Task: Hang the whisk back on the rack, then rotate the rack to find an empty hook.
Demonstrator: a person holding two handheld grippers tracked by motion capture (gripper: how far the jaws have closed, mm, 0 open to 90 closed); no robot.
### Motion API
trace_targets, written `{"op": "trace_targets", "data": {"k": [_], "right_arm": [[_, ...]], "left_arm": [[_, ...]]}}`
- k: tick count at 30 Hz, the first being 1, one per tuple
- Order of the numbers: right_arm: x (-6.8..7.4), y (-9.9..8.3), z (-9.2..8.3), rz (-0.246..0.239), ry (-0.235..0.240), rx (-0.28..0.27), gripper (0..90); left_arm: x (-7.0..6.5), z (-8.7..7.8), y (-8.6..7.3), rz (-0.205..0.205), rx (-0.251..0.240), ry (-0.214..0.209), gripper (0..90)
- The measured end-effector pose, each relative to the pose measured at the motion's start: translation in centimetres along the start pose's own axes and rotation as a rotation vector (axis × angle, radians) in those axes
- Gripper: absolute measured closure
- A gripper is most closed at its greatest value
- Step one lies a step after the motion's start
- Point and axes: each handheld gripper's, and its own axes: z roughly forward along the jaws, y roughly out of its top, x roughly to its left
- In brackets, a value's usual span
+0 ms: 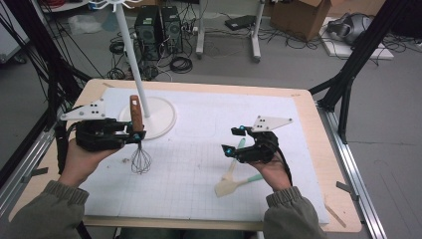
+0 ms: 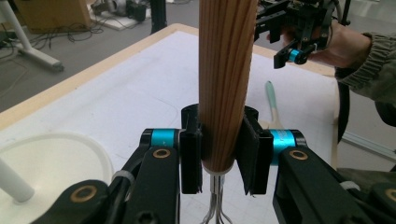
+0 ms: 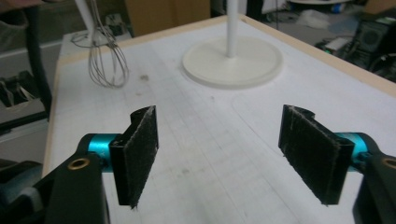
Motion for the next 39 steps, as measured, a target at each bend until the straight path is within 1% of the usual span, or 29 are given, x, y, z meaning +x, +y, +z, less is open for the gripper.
{"op": "trace_targets", "data": {"k": [1, 2, 4, 6, 7, 9, 12, 13, 14, 17, 18, 19, 21, 24, 28, 32, 33, 34, 39], "right_arm": [[-0.1, -0.3, -0.3, 0.002, -0.013, -0.002, 26.9], [-0.3, -0.6, -0.5, -0.001, -0.019, -0.003, 26.9], [-0.4, -1.2, -0.9, 0.009, -0.031, 0.003, 26.9], [-0.5, -1.9, -1.3, 0.015, -0.041, 0.000, 26.8], [-0.5, -2.2, -1.4, 0.019, -0.044, 0.008, 26.5], [-0.6, -2.7, -1.6, 0.018, -0.055, 0.016, 26.1], [-0.6, -3.3, -2.0, 0.031, -0.066, 0.013, 25.6], [-0.7, -3.5, -2.1, 0.025, -0.072, 0.008, 25.5], [-0.6, -3.6, -2.3, 0.031, -0.075, 0.009, 25.4], [-0.7, -3.9, -2.6, 0.034, -0.086, 0.017, 25.2], [-0.8, -3.9, -2.7, 0.028, -0.092, 0.013, 25.2], [-0.8, -4.0, -2.8, 0.029, -0.097, 0.009, 25.2], [-0.9, -4.1, -3.0, 0.039, -0.103, 0.008, 24.6], [-1.1, -4.2, -3.0, 0.033, -0.113, 0.014, 24.5], [-1.3, -4.6, -3.3, 0.040, -0.126, 0.008, 24.4], [-1.5, -5.0, -3.6, 0.056, -0.146, 0.002, 24.3], [-1.6, -5.1, -3.7, 0.054, -0.153, 0.002, 24.3], [-1.6, -5.3, -3.8, 0.058, -0.159, 0.004, 24.3], [-1.7, -5.6, -4.0, 0.058, -0.183, 0.007, 24.3]], "left_arm": [[0.1, -0.1, 0.0, 0.002, -0.004, 0.002, 72.3], [0.2, -0.1, 0.0, -0.004, -0.010, 0.001, 72.3], [0.4, -0.2, 0.0, -0.016, -0.020, -0.002, 72.3], [0.6, -0.3, 0.0, -0.021, -0.019, -0.003, 72.3], [0.6, -0.3, 0.1, -0.026, -0.019, -0.002, 72.3], [0.8, -0.5, 0.3, -0.028, -0.019, -0.002, 72.3], [1.1, -0.7, 0.7, -0.022, -0.016, -0.001, 72.3], [1.2, -0.9, 0.9, -0.023, -0.017, -0.004, 72.3], [1.3, -1.0, 1.0, -0.026, -0.021, -0.001, 72.3], [1.8, -1.3, 1.4, -0.030, -0.032, 0.001, 72.3], [1.8, -1.3, 1.5, -0.039, -0.039, -0.001, 72.3], [2.0, -1.4, 1.6, -0.037, -0.040, 0.002, 72.3], [2.2, -1.5, 1.9, -0.043, -0.043, 0.004, 72.3], [2.5, -1.6, 2.4, -0.045, -0.052, 0.000, 72.3], [3.1, -1.7, 3.1, -0.032, -0.046, -0.003, 72.3], [3.7, -1.9, 3.8, -0.036, -0.056, -0.007, 72.3], [3.9, -2.0, 4.1, -0.038, -0.067, -0.011, 72.3], [4.0, -2.1, 4.3, -0.032, -0.064, -0.013, 72.3], [4.7, -2.3, 5.2, -0.030, -0.064, -0.022, 72.3]]}}
